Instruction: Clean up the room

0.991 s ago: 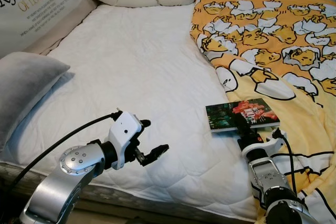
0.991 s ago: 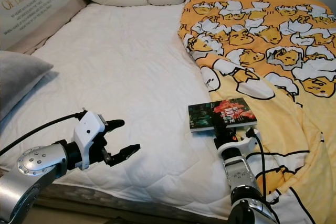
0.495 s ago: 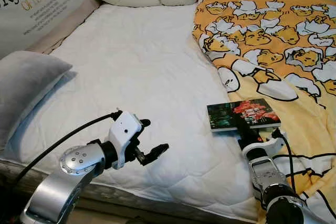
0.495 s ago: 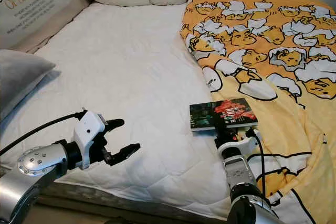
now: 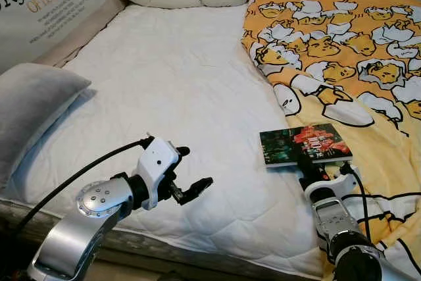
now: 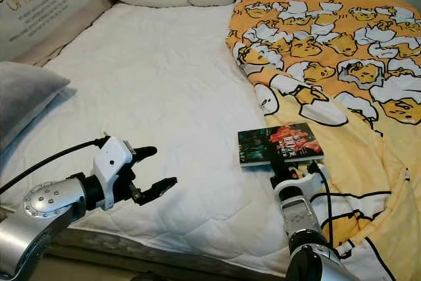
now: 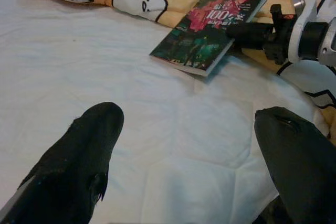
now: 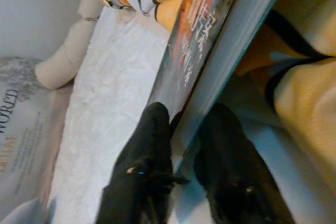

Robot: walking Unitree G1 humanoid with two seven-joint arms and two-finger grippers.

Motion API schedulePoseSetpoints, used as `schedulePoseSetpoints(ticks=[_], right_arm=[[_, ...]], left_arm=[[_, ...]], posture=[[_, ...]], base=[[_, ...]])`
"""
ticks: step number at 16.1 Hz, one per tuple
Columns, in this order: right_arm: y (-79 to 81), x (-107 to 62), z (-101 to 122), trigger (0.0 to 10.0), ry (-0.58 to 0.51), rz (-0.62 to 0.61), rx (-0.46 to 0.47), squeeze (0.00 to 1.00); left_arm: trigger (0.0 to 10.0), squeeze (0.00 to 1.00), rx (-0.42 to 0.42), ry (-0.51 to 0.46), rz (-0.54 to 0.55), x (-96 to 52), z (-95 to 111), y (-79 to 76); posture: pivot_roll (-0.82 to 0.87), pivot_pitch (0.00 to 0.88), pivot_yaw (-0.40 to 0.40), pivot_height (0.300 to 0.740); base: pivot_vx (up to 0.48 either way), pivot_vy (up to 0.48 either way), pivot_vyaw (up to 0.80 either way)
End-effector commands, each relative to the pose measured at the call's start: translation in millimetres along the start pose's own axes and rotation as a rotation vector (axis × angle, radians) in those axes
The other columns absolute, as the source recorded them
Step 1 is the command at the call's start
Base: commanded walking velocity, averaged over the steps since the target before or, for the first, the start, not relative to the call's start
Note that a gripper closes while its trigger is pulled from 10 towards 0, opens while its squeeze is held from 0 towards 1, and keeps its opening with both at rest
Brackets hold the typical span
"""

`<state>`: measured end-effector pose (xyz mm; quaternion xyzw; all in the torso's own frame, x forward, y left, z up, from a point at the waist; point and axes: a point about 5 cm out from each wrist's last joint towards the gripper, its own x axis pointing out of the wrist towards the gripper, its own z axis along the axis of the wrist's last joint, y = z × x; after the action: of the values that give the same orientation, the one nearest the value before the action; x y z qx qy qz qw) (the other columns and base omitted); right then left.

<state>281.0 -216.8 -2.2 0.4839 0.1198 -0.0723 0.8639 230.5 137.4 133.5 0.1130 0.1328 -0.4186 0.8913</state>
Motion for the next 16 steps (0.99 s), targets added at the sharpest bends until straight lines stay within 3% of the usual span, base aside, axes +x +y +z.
schedulePoseSetpoints(ticks=[1, 4, 6, 8, 10, 11, 12, 16], right_arm=[[4.9, 4.1, 4.6, 0.0, -0.006, 0.000, -0.044, 0.00], [3.5, 2.3, 4.1, 0.0, 0.009, 0.014, -0.097, 0.00], [4.3, 0.7, 5.8, 0.0, 0.004, 0.068, -0.085, 0.00], [9.1, -0.6, 7.6, 0.0, 0.019, 0.163, -0.111, 0.00], [27.1, -1.4, 13.7, 0.0, 0.046, 0.373, -0.168, 0.00], [45.1, -2.9, 20.0, 0.0, 0.081, 0.540, -0.204, 0.00], [52.5, -3.7, 22.1, 0.0, 0.099, 0.601, -0.218, 0.00], [117.0, -16.5, 42.1, 0.0, 0.318, 1.054, -0.346, 0.00]], left_arm=[[10.0, 0.00, 0.019, -0.002, 0.024, 1.3, 0.9, 3.7], [10.0, 0.00, 0.024, -0.017, 0.041, 4.5, 0.9, 5.4], [10.0, 0.00, 0.024, -0.029, 0.053, 7.1, 1.9, 7.3], [10.0, 0.00, 0.023, -0.047, 0.084, 8.6, 3.2, 13.1], [10.0, 0.00, -0.043, -0.107, 0.166, 6.8, 10.1, 32.6], [10.0, 0.79, -0.127, -0.171, 0.192, 5.9, 19.8, 48.5], [10.0, 1.00, -0.151, -0.198, 0.191, 5.8, 24.6, 53.7], [10.0, 1.00, -0.215, -0.368, 0.120, 11.6, 69.2, 92.7]], posture=[[0.15, 0.000, 0.039, 0.740], [0.15, 0.000, 0.028, 0.740], [0.14, 0.000, 0.019, 0.740], [0.14, 0.000, 0.010, 0.740], [0.13, 0.000, 0.012, 0.740], [0.12, 0.000, 0.019, 0.740], [0.12, 0.000, 0.021, 0.740], [0.09, 0.000, 0.029, 0.740]], base=[[0.000, 0.000, 0.00], [0.000, 0.000, 0.00], [0.000, 0.000, 0.00], [0.000, 0.000, 0.00], [0.000, 0.000, 0.00], [0.000, 0.000, 0.00], [0.000, 0.000, 0.00], [0.000, 0.000, 0.00]])
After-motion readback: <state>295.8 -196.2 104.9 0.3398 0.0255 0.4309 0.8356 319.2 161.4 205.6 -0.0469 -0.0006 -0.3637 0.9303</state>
